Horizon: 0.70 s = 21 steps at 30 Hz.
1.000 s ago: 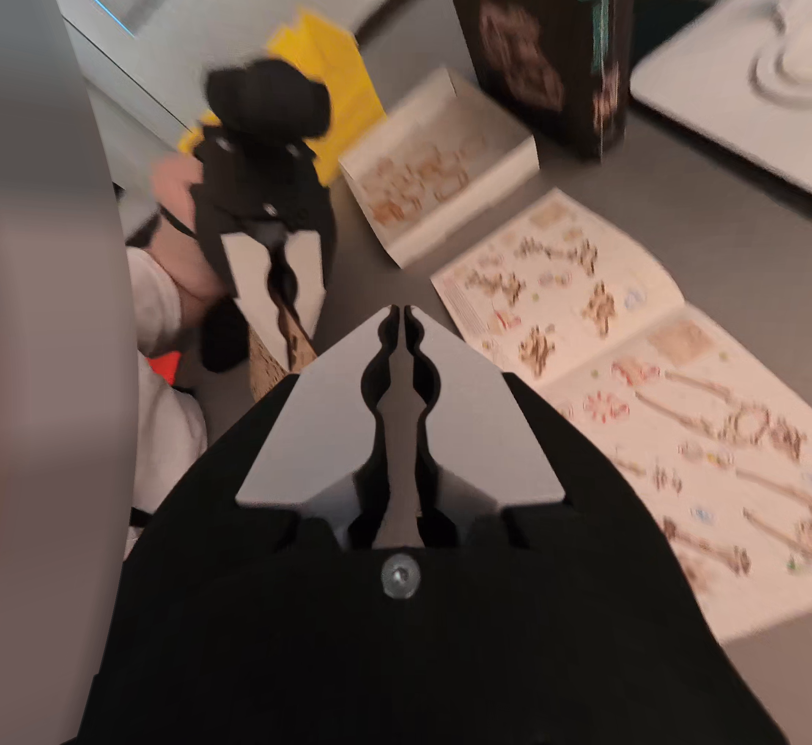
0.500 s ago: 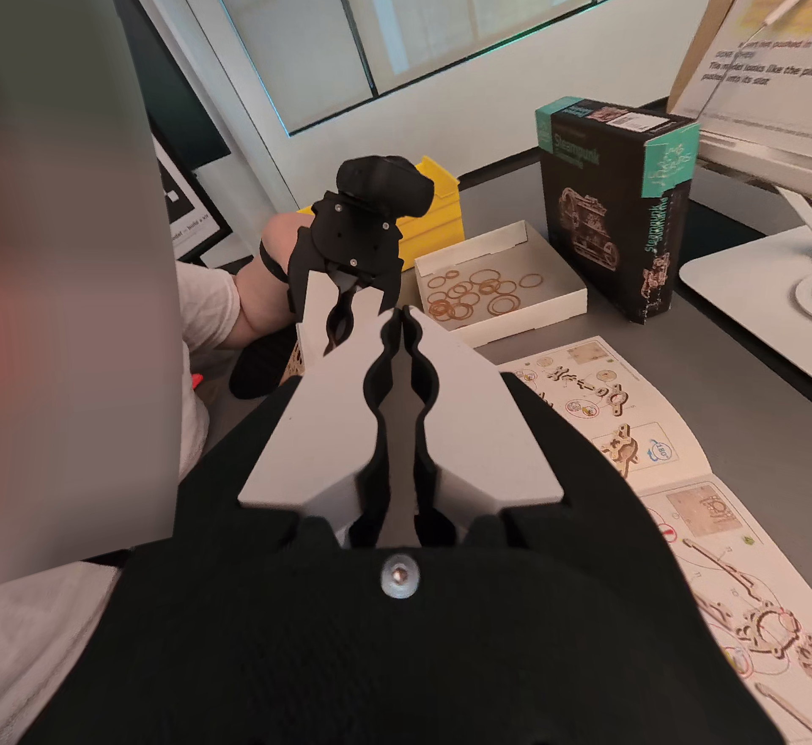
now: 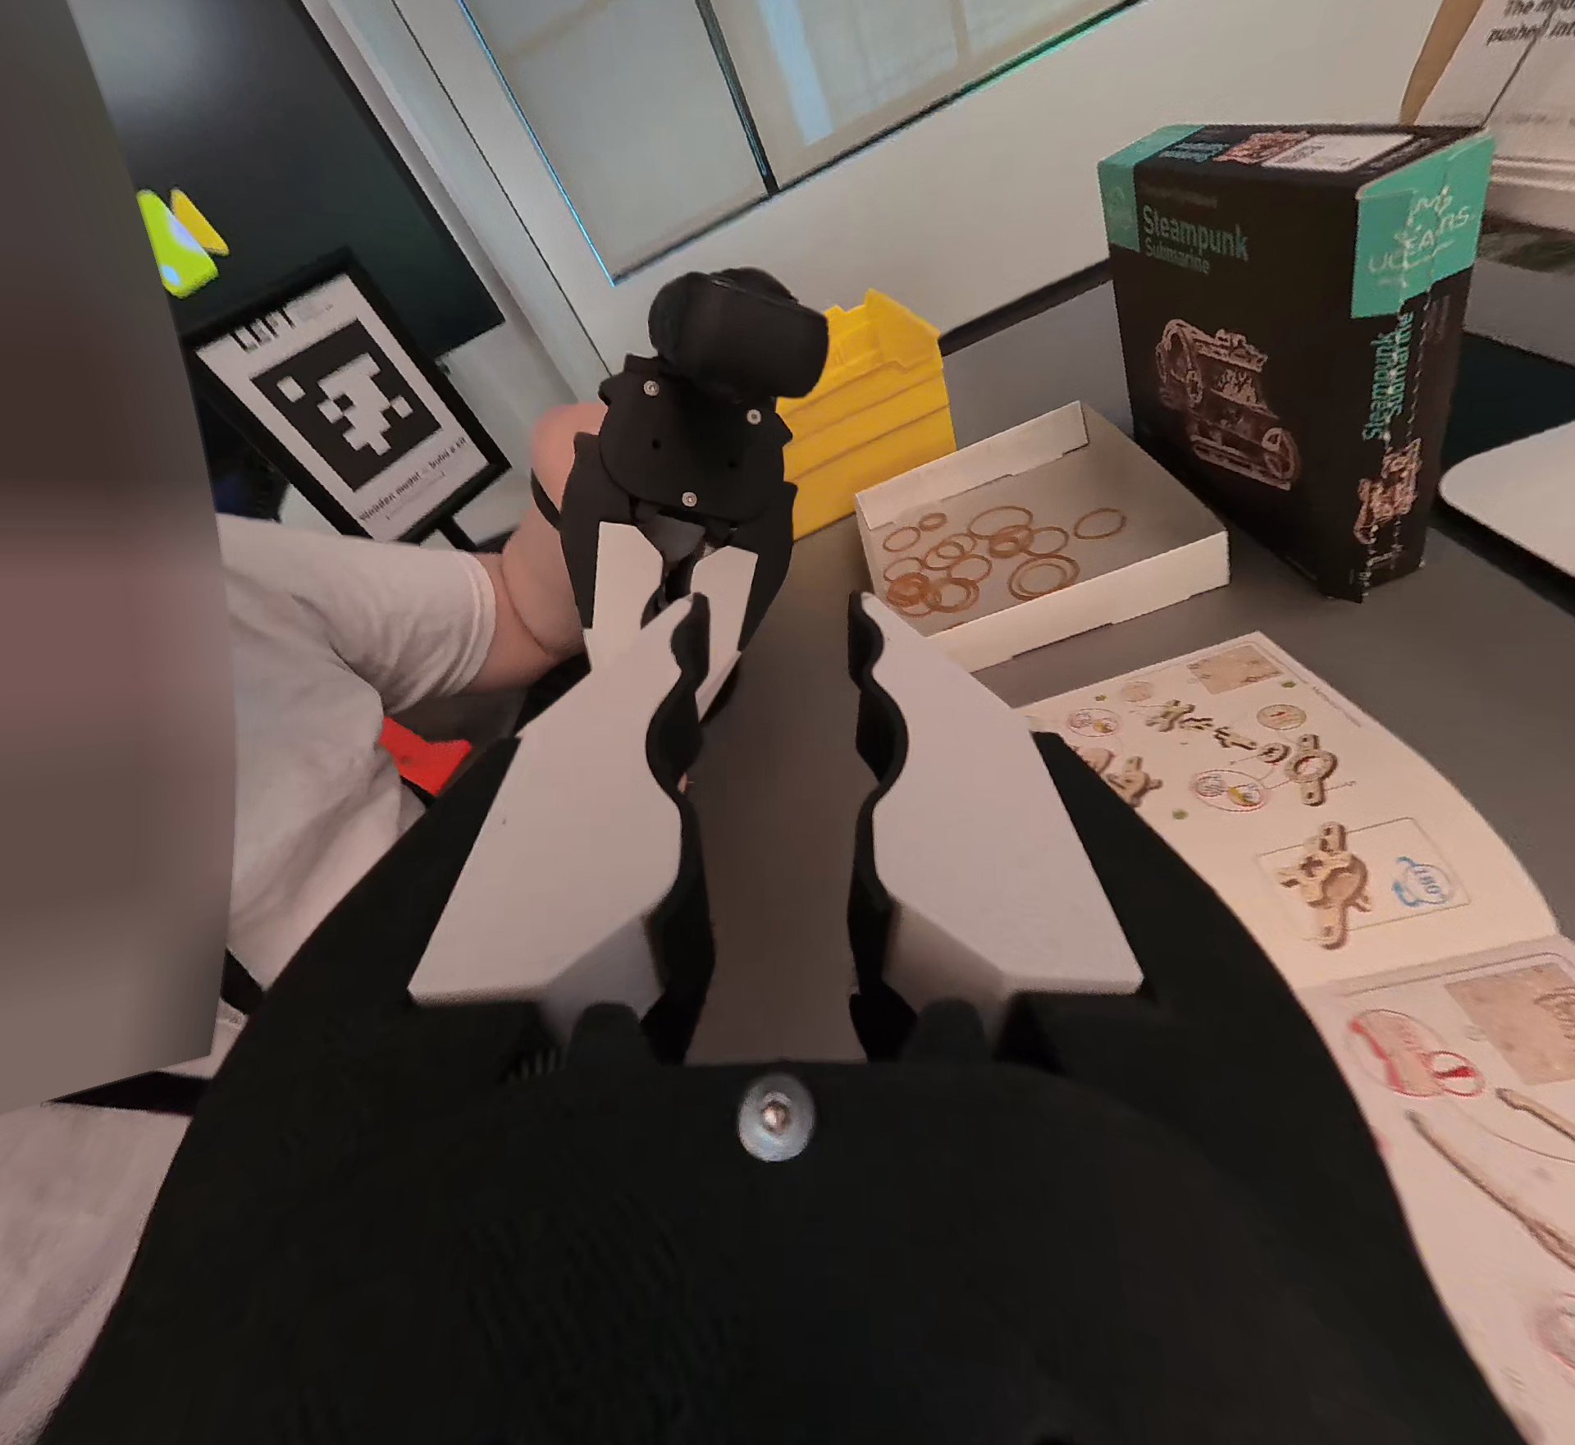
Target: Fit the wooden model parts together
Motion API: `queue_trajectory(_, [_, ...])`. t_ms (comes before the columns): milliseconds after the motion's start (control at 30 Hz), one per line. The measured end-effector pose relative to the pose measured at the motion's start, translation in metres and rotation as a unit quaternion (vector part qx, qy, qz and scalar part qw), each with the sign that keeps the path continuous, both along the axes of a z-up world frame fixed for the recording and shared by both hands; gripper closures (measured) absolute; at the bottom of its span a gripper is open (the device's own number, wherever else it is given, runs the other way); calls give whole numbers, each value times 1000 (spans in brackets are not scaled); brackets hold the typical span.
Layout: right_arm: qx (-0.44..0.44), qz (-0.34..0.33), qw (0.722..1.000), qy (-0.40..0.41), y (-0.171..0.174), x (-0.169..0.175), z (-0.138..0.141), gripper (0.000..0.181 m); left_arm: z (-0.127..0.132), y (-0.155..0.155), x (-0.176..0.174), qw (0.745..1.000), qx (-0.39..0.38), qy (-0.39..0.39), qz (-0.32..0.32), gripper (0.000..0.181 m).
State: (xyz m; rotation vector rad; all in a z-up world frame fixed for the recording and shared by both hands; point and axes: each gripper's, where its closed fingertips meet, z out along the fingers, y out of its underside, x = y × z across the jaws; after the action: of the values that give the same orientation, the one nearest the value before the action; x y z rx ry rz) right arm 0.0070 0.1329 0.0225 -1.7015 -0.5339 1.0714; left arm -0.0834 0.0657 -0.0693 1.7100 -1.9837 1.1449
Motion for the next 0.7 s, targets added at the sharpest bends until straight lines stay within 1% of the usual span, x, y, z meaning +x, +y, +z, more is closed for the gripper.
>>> queue_trajectory(67, [-10,3,999,32,-2,-2,-7,150,1,0,-3,1000,3,0,7,179])
queue_trajectory(133, [-25,21,998,44,-3,-5,-17,152,2,2,-5,1000,6,-2,9,180])
queue_trajectory(267, [-39,54,996,57,-3,-7,-25,159,4,7,0,1000,5,-10,19,180])
queue_trajectory(367, [-44,53,997,42,0,-6,-33,162,3,8,2,1000,2,-8,22,180])
queue_trajectory(567, [-32,55,997,43,1,-5,-28,161,1,7,5,1000,5,-6,23,179])
queue_trajectory(700, [-36,65,997,37,-1,-11,-30,159,1,10,6,999,9,-4,32,179])
